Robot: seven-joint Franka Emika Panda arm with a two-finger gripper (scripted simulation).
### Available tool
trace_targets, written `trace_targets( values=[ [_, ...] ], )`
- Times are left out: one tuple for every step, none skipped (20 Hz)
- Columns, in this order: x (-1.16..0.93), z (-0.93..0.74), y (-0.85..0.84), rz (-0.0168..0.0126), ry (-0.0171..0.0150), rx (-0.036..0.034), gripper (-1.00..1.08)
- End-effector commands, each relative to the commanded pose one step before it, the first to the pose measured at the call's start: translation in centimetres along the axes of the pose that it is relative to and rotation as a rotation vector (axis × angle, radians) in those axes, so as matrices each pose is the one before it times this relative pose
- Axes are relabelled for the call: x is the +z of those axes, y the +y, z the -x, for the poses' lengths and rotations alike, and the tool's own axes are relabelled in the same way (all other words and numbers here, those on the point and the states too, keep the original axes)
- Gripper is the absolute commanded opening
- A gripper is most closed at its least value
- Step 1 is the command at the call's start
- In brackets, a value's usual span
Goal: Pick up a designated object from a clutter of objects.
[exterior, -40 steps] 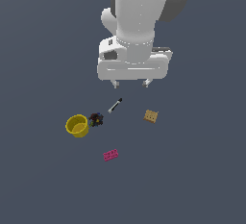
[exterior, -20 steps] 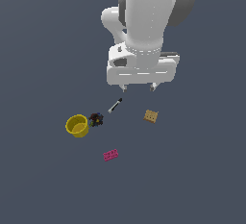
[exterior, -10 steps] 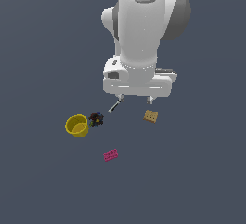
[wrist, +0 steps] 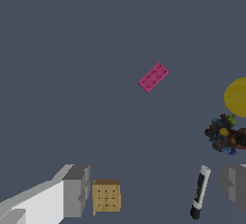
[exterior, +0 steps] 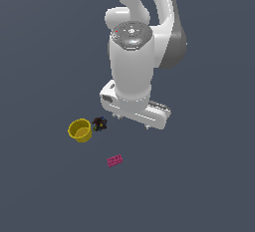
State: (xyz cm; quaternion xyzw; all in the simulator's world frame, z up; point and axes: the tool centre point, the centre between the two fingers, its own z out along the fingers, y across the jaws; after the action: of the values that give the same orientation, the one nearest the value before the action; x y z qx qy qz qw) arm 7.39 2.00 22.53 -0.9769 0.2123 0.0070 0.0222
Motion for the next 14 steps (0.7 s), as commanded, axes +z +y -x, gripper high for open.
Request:
trace_targets(
  values=[
    [1.389,-1.189,0.245,-0.00051,0.00041,0.08122,1.0],
    [0.564,-0.463,0.076,0.00011,0.00023,0.03173,1.0],
    [0.571,-0.459,0.07,0.00025,0.00034,0.03169,1.0],
    [0.578,-0.456,0.063,0.00038,0.00045,0.03164,1.0],
    [0.585,-0.452,0.057,0.0005,0.00057,0.03159,1.0],
    [0.592,-0.447,0.05,0.00062,0.00069,0.03153,1.0],
    [0.598,-0.444,0.045,0.00073,0.00082,0.03147,1.0],
    [0.605,-0.439,0.039,0.00082,0.00096,0.0314,1.0],
    [0.611,-0.434,0.034,0.00092,0.0011,0.03134,1.0],
    [0.617,-0.429,0.028,0.001,0.00124,0.03126,1.0],
    [0.623,-0.424,0.023,0.00107,0.00139,0.03118,1.0],
    [0.629,-0.419,0.018,0.00113,0.00154,0.0311,1.0],
    [0.635,-0.414,0.014,0.00119,0.00169,0.03101,1.0],
    [0.641,-0.408,0.01,0.00124,0.00184,0.03092,1.0]
  ],
)
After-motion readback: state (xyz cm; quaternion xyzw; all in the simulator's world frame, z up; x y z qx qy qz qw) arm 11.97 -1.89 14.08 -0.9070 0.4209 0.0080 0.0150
